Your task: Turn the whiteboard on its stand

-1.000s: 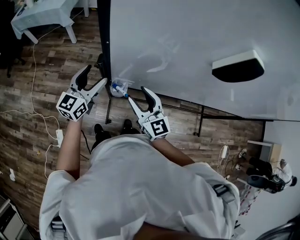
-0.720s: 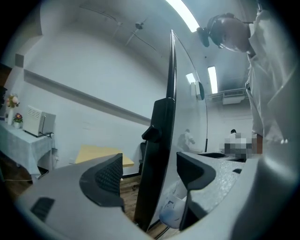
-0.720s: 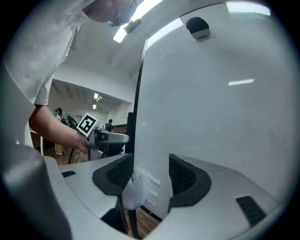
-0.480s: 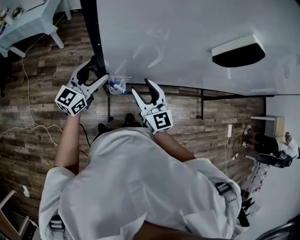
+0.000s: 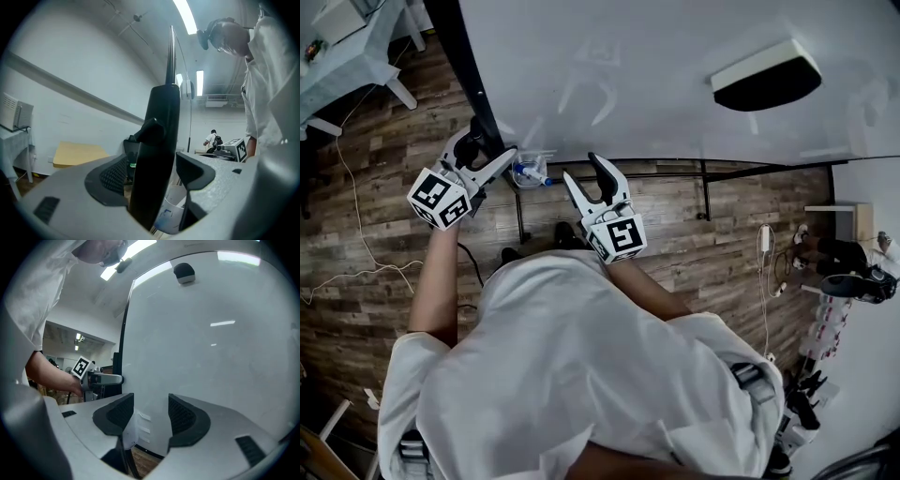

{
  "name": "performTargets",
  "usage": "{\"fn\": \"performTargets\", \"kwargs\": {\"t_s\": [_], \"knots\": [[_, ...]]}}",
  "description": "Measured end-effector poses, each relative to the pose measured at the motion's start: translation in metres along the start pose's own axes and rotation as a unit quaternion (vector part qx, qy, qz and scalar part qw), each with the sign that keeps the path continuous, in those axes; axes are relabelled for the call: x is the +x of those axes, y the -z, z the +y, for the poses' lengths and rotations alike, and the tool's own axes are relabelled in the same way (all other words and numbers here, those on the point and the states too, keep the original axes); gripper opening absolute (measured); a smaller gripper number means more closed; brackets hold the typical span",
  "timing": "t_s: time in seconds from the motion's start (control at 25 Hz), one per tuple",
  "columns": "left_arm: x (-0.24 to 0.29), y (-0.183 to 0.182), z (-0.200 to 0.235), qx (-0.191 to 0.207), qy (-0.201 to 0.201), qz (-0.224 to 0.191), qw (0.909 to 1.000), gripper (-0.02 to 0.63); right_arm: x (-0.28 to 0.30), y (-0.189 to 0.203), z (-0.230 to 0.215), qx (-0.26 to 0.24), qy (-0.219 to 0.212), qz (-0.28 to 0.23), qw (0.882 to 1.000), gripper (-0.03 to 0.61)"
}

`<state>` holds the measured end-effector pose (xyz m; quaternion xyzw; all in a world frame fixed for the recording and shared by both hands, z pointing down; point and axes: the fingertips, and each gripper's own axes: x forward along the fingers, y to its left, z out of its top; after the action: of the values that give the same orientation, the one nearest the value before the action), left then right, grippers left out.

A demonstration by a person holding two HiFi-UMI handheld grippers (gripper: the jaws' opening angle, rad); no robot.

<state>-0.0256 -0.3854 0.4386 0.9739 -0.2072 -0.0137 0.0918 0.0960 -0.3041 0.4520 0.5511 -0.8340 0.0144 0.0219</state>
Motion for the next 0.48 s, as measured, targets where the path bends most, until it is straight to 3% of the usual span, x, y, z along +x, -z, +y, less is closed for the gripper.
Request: {"fn": "performTargets", "kwargs": {"t_s": [0.32,0.4,0.48], "knots": [[0.003,0.002,-0.005,0.004,0.022,0.013,0.9997,0.298,-0.008,-0.001,-0.002,0.002,0.011,-0.006,1.000,0.222],[0.003,0.002,-0.006,0.005,0.022,0.012,0.9997,0.236,-0.011,0.001,-0.003,0.002,0.013,-0.002,1.000,0.221],[0.002,0.003,-0.006,0.006,0.022,0.010,0.9997,0.236,-0.013,0.002,-0.003,0.002,0.012,0.001,1.000,0.219]]}}
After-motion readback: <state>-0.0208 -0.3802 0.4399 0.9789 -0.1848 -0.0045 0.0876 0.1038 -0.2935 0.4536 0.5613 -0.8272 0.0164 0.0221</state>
